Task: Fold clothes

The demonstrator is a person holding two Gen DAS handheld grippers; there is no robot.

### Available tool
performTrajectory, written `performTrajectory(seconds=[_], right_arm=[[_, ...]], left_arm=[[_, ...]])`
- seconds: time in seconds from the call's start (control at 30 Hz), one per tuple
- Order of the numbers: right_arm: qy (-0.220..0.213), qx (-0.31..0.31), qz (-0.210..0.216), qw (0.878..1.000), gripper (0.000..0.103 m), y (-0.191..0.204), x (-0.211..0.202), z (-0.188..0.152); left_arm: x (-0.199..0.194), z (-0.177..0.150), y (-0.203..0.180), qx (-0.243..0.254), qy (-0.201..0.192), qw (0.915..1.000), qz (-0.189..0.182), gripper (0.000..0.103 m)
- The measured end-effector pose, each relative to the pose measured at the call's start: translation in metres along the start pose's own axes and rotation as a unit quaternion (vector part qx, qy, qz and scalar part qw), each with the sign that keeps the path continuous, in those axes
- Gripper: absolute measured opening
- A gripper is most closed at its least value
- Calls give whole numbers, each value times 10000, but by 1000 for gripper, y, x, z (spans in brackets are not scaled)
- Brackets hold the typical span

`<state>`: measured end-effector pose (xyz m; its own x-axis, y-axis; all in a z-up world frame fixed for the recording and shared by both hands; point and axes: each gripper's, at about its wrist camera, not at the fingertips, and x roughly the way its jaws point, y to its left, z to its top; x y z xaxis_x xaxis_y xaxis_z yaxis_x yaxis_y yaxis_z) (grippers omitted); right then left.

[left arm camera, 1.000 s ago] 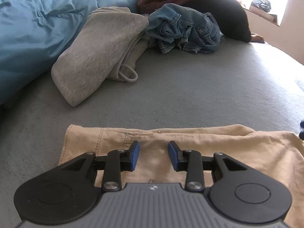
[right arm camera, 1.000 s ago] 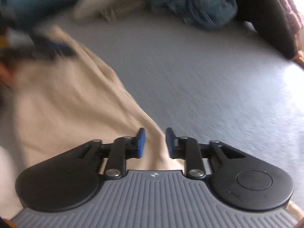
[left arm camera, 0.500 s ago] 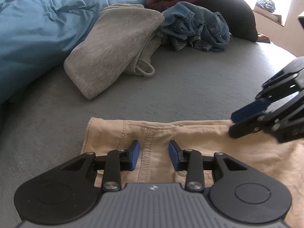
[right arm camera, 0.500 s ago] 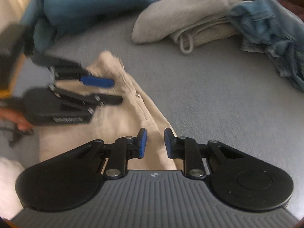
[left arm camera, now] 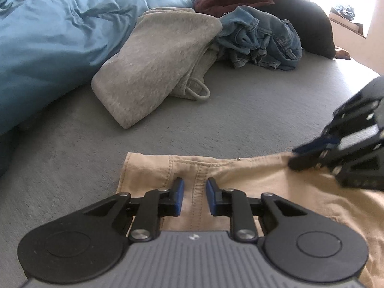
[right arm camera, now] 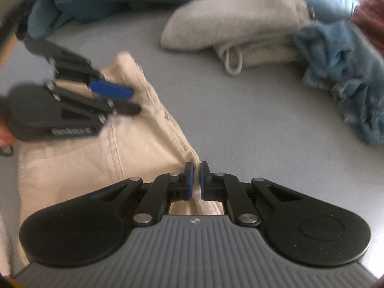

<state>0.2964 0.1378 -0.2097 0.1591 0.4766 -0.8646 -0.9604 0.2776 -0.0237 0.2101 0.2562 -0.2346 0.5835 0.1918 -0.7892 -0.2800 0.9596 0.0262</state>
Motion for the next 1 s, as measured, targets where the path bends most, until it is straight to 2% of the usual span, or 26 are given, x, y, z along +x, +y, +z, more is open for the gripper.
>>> performTrajectory(seconds=[0.03,0.2,0.3,0.37,0.47,0.57,0.63,0.87,1.0], right_arm=[[33,55,7,10000,4,1,6,-2],[-351,1111,-211,9930,15,-11,-49,-21],[-582,1743,-343,9824,16,-18,-82,-32],[-615,2344,-513,9688,16,-21,-111,-55],[-331,3183,-897,9431,16,-17,-150,-100],[33,3933,-1233,9111,16,-6,-187,-144],[328,4222,-1493,8935,16,11,-211,-168],[861,5254,-2125,8194,16,73,-282,-218],[812,5688,-2544,7779,16,105,-317,-229]], left_arm=[[0,0,-1,44,-3,10000,17,23],[-3,2,2,38,41,9999,-95,24],[-9,3,8,-27,82,9996,-252,31],[-16,3,10,-17,60,9994,-352,39],[-27,2,12,-25,48,9988,-494,44],[-39,2,15,-182,130,9976,-655,44],[-44,2,12,-198,265,9960,-825,44],[-53,6,-8,425,562,9897,-1248,44],[-58,8,-20,790,728,9831,-1484,44]])
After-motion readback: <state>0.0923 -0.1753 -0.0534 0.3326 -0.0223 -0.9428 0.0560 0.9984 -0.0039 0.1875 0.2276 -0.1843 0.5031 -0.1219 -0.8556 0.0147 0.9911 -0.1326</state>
